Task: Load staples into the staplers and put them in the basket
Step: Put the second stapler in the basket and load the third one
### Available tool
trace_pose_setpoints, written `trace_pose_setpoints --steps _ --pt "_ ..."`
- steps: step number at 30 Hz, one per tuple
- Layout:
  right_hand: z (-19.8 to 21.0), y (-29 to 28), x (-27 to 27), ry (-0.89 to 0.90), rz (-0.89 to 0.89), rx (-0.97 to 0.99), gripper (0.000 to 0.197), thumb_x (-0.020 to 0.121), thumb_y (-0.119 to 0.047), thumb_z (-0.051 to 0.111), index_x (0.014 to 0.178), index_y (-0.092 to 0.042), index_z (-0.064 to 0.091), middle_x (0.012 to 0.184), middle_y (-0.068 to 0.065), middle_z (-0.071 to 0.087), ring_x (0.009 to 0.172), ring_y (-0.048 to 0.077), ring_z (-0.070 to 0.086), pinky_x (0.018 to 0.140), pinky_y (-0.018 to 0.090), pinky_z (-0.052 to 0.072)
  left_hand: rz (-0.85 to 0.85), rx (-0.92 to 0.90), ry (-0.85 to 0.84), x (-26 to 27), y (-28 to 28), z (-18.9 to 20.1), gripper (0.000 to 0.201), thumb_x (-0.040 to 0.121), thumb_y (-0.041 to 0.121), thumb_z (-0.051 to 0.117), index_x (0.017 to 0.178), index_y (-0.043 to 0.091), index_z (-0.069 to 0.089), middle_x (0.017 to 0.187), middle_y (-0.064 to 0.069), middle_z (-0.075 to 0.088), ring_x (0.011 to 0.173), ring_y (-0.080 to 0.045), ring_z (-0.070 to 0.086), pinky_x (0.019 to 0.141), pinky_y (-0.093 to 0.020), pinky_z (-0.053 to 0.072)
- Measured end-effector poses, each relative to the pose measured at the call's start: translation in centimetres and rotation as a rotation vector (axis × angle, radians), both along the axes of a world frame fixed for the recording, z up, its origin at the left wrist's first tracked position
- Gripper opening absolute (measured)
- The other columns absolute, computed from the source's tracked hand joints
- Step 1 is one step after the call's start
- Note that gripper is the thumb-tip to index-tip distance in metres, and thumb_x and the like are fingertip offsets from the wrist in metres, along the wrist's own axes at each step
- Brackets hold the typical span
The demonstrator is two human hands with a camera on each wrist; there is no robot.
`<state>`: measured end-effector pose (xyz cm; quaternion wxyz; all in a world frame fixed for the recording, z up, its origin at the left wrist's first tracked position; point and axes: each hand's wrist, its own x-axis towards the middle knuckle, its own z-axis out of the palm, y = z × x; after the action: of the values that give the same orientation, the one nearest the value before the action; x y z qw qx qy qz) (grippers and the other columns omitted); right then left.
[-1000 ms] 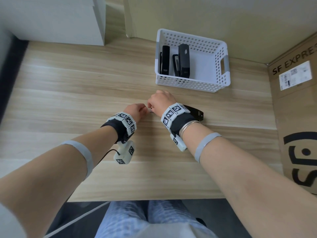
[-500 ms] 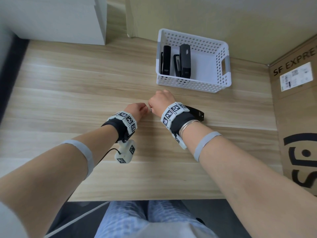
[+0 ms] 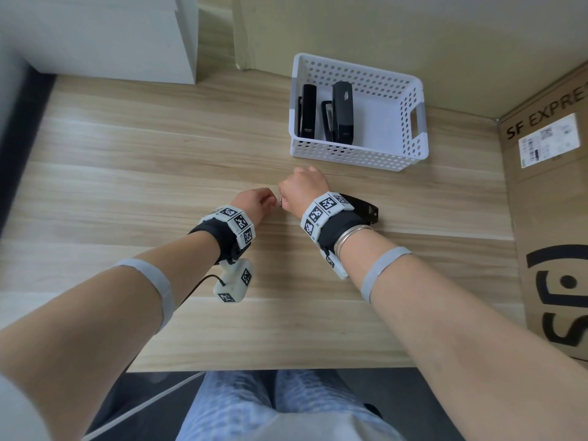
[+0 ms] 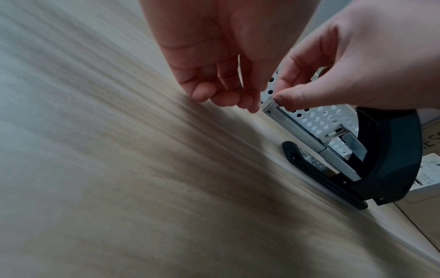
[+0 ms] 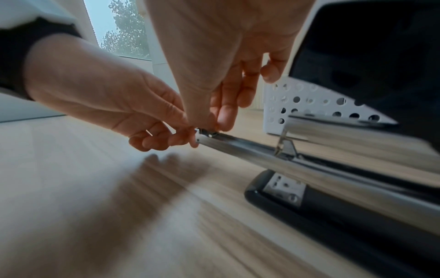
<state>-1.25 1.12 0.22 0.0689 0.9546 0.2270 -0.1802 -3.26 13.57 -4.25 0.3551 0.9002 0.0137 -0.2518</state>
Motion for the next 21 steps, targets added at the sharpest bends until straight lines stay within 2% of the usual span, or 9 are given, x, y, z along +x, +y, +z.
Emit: trace_pose_setpoints --steps 3,6,9,12,14,17,21 --pt "-0.1 -0.2 0.0 -0.006 0.008 0.009 0.024 0.094 -0.029 0.049 0.107 -0.018 0.067 0.108 0.000 0.068 0.116 0.020 0.050 0.098 0.032 0.034 0.004 -0.009 0.017 -0.1 0.0 -0.1 0.024 0.092 0.015 0.043 0.098 0.006 0.064 0.092 -0.016 0.063 0.083 -0.024 0.052 0.072 -0.023 0.033" --pt "0.1 -0.5 0.1 0.001 0.003 0.028 0.022 0.094 -0.029 0.050 0.106 -0.020 0.065 0.108 -0.002 0.067 0.114 0.020 0.051 0.096 0.032 0.035 0.017 -0.021 0.031 -0.1 0.0 -0.3 0.024 0.092 0.017 0.043 0.098 0.007 0.064 0.101 -0.020 0.067 0.087 -0.029 0.057 0.072 -0.024 0.035" --pt "0.3 -0.8 0.4 0.014 -0.027 0.055 0.020 0.093 -0.026 0.049 0.103 -0.020 0.065 0.107 -0.003 0.066 0.111 0.020 0.052 0.093 0.032 0.036 0.023 -0.025 0.036 0.0 0.0 -0.1 0.025 0.093 0.017 0.042 0.100 0.007 0.064 0.103 -0.020 0.067 0.089 -0.030 0.057 0.072 -0.023 0.035" --pt "0.3 -1.0 0.5 0.033 -0.051 0.078 0.019 0.094 -0.024 0.049 0.101 -0.022 0.066 0.107 -0.004 0.067 0.109 0.020 0.053 0.093 0.032 0.037 0.021 -0.034 0.040 0.0 0.0 0.0 0.025 0.093 0.016 0.042 0.101 0.006 0.064 0.105 -0.020 0.066 0.096 -0.033 0.058 0.073 -0.025 0.036" --pt "0.3 -1.0 0.6 0.049 -0.050 0.077 0.018 0.094 -0.026 0.051 0.102 -0.023 0.067 0.109 -0.005 0.067 0.111 0.019 0.052 0.095 0.032 0.036 0.020 -0.035 0.045 0.1 -0.1 0.1 0.025 0.093 0.016 0.042 0.100 0.006 0.064 0.105 -0.020 0.066 0.092 -0.032 0.057 0.075 -0.027 0.038" --pt "0.2 -0.6 0.6 0.064 -0.027 0.058 0.019 0.094 -0.031 0.054 0.106 -0.024 0.067 0.113 -0.005 0.066 0.115 0.019 0.050 0.096 0.032 0.036 0.018 -0.025 0.049 0.2 0.0 0.1 0.025 0.093 0.016 0.042 0.100 0.007 0.064 0.105 -0.020 0.066 0.085 -0.027 0.053 0.073 -0.024 0.035" --pt "-0.2 0.0 0.5 0.073 -0.021 0.007 0.019 0.093 -0.029 0.056 0.105 -0.023 0.069 0.111 -0.001 0.066 0.116 0.020 0.049 0.096 0.031 0.036 0.012 -0.017 0.057 0.3 0.0 0.1 0.025 0.093 0.016 0.042 0.101 0.006 0.063 0.106 -0.019 0.066 0.092 -0.030 0.056 0.075 -0.024 0.035"
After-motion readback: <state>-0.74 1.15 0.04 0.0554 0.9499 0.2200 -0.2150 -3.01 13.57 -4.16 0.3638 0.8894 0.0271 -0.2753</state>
